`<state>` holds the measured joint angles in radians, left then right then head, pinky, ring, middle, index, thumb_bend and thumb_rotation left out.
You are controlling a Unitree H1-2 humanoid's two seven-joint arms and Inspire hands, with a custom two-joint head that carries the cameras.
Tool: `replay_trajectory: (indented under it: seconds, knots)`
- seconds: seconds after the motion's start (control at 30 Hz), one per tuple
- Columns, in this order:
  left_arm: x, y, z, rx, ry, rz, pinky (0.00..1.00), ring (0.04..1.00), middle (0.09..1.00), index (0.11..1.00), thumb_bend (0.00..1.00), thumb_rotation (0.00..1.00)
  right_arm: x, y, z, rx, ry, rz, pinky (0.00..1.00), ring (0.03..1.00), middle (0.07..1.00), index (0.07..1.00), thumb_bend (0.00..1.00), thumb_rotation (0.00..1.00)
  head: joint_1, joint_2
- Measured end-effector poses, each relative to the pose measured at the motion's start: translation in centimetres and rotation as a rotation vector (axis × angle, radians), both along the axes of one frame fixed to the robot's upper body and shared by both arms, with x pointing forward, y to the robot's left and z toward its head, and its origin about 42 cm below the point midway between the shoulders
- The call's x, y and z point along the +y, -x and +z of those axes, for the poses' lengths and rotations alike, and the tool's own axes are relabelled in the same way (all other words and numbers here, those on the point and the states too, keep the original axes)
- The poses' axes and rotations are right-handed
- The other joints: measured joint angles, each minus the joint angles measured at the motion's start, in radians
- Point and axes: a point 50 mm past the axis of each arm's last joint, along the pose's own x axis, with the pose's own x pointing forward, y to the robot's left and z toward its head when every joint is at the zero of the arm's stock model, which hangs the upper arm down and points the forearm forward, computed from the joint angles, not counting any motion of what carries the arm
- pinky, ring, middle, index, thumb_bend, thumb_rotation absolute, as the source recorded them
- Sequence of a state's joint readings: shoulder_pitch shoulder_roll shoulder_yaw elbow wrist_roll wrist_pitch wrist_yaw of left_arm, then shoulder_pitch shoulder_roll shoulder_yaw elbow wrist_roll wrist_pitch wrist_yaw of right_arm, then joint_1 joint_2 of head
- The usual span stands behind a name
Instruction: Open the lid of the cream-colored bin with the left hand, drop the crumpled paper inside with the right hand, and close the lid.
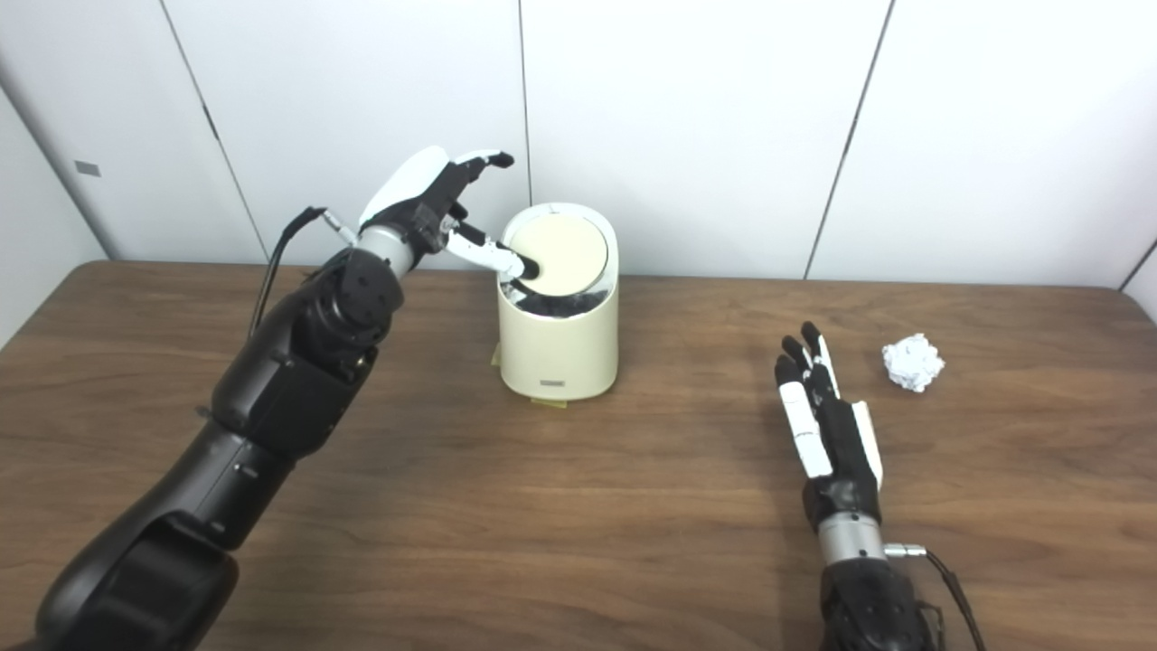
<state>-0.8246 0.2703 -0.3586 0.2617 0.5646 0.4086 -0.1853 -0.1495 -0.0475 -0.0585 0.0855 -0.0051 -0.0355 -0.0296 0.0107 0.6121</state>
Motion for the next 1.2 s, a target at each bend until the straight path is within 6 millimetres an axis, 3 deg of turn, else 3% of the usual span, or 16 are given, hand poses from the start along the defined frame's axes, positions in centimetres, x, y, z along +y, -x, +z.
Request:
replay_trajectory:
  seconds: [0.27,0.73,0.93,1.2]
  knots:
    - [-0.7,-0.6,0.0,-0.096,-0.147,-0.039,0.83,0.947,0.968,0.938,0.92,0.12,0.4,0.2,0.0,-0.001,0.000,-0.005,0.92,0.928,0.943,1.000,0.53,0.85,-0.012,0.005]
    - [-1.1,-0.7,-0.4,-0.134,-0.198,-0.063,0.81,0.937,0.962,0.938,0.91,0.16,0.6,0.2,0.0,0.002,-0.007,-0.013,0.94,0.938,0.950,1.000,0.56,0.84,-0.018,0.012]
    - [-1.7,-0.5,-0.3,-0.202,-0.376,-0.102,0.88,0.943,0.940,0.945,0.97,0.09,0.8,0.4,0.0,0.005,-0.016,-0.012,0.95,0.939,0.951,1.000,0.57,0.83,-0.020,0.025]
    - [-4.6,-0.1,1.3,-0.380,-0.659,-0.202,0.91,0.960,0.946,0.940,1.00,0.07,1.6,0.8,0.0,0.025,-0.021,-0.007,0.95,0.940,0.952,1.000,0.58,0.82,-0.026,0.038]
